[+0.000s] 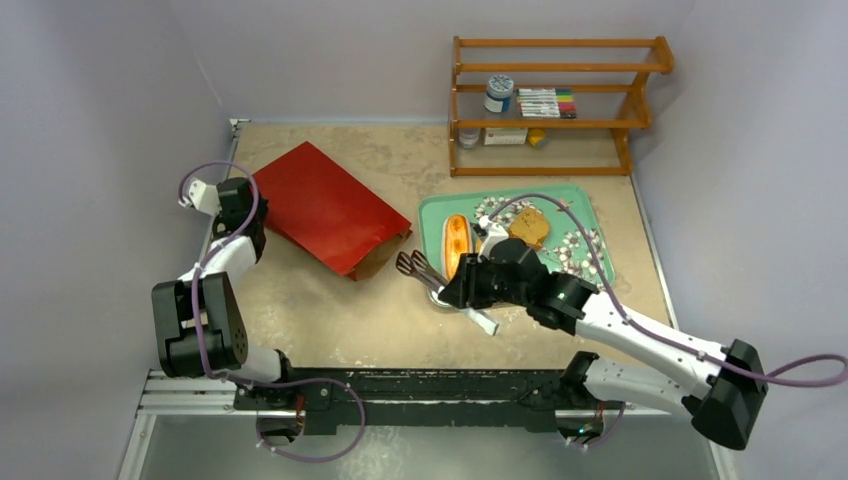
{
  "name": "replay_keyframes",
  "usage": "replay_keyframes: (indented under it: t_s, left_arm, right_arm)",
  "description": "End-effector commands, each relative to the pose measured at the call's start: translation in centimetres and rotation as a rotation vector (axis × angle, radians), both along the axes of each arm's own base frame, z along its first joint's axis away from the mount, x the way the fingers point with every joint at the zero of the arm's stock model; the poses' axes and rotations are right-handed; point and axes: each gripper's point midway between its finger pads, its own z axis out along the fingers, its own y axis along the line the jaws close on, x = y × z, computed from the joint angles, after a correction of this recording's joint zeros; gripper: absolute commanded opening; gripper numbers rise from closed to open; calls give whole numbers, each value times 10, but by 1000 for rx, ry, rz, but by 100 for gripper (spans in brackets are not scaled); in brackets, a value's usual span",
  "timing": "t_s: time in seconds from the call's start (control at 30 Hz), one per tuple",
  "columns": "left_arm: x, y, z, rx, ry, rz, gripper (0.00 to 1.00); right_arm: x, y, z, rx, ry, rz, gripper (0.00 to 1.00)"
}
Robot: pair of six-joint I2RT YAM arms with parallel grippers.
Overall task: Take the fake bread out of the paper bag
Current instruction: Adjust the paper bag at the center of the board.
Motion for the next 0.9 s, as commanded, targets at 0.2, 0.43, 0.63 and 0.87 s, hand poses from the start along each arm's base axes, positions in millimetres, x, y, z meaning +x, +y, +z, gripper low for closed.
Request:
replay_keyframes:
  t_s: [0.2,0.43,0.63,0.87]
  left_arm:
    - [17,9,27,-10,-33,-38,0]
    - [26,9,23,-11,5,-70,0]
    - [27,12,13,2,56,-97,0]
    - [28,17,-4,7,113,-127,0]
  right_arm:
    - [40,63,21,147,-127,37,42]
    - [45,91,7,191,-120,79,42]
    - [63,117,12,202,-178,112,43]
    - [81,141,-9,190,-194,112,42]
